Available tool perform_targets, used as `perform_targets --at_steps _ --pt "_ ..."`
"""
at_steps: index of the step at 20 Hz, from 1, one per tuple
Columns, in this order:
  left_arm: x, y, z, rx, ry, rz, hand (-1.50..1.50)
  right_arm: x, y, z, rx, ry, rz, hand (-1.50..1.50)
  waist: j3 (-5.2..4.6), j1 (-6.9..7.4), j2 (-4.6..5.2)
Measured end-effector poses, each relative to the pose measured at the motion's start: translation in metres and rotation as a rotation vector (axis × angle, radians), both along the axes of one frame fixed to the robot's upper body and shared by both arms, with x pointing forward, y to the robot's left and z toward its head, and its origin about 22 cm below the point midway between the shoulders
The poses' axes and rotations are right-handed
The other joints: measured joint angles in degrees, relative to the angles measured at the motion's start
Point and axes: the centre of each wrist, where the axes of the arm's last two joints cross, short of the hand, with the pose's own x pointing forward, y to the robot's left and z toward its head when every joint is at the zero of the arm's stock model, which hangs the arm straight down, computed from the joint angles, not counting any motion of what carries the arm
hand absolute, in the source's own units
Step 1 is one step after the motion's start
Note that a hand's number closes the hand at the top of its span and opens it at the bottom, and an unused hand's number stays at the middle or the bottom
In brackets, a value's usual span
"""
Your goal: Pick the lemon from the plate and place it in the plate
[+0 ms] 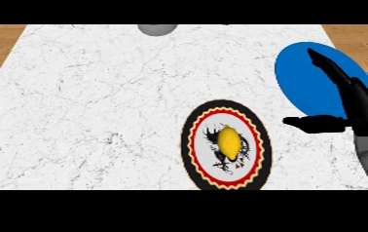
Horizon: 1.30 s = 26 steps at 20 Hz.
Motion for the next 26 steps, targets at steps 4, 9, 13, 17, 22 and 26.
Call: perform_targets --at_steps 4,9,13,17,22,26 --pt "-0.002 0.000 -0.001 -0.001 0.005 0.000 0.00 -0.004 0.001 0.001 -0.149 0.124 0.063 -1.50 -0.19 0.33 -0.08" --pt "-0.003 -0.002 -0.001 -0.004 0.004 -0.006 0.00 -0.009 0.011 0.001 -0.286 0.235 0.099 -1.50 -0.26 0.26 -0.21" --pt "-0.001 -0.003 -0.003 -0.011 0.000 -0.014 0.00 -0.011 0.024 0.000 -0.349 0.293 0.107 -1.50 -0.23 0.62 -0.07" --pt "0.000 -0.004 -0.004 -0.012 -0.008 -0.023 0.00 -0.013 0.042 -0.002 -0.393 0.329 0.101 -1.50 -0.22 0.98 -0.06" --pt "0.001 -0.007 -0.006 -0.011 -0.018 -0.035 0.00 -0.017 0.063 -0.010 -0.436 0.393 0.092 -1.50 -0.19 1.36 0.07" --pt "0.002 -0.008 -0.007 -0.012 -0.024 -0.038 0.00 -0.022 0.078 -0.018 -0.444 0.446 0.100 -1.50 -0.13 1.41 0.22"
